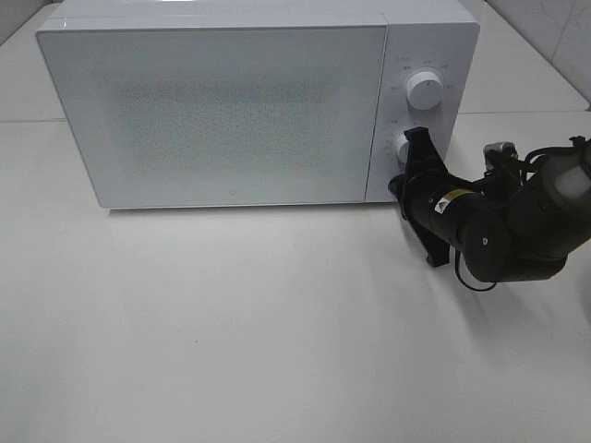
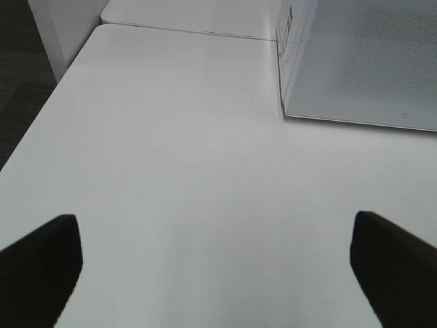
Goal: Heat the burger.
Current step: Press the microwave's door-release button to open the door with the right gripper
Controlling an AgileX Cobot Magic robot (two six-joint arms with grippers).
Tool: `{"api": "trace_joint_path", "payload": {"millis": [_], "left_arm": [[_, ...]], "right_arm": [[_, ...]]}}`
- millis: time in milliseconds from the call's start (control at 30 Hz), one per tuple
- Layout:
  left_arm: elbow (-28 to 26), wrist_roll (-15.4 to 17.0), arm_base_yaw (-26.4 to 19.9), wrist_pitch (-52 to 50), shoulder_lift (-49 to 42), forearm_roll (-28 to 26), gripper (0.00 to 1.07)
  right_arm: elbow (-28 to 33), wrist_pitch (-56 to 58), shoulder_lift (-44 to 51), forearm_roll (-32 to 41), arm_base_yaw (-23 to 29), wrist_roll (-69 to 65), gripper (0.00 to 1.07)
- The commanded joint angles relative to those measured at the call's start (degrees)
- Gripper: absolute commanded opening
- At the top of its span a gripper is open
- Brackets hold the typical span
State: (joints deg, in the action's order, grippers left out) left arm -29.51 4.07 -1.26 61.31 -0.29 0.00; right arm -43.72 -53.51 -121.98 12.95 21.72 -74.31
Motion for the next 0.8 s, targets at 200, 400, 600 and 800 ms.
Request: {"api": "trace_joint_path", "payload": {"millis": [200,400,600,800], "left_arm": [[-0.1,0.1,0.1,0.1,-1.0,-0.4,1.02],[-0.1,0.1,0.1,0.1,-1.0,-0.4,1.02],[-0.1,0.1,0.1,0.1,-1.0,-0.4,1.02],[-0.1,0.1,0.1,0.1,-1.0,-0.4,1.02]], "right_arm": [[-6.1,-8.6,0.7,0.8,-2.1,1.4,0.00],[-7.3,-8.3,0.6,-0.7,-3.4,0.7,0.00],[-5.7,-7.2,0.6,-0.8,-3.1,-1.3,0.00],[-4.5,-6.2,0.7,-0.8,-2.9,-2.6,0.00]]}}
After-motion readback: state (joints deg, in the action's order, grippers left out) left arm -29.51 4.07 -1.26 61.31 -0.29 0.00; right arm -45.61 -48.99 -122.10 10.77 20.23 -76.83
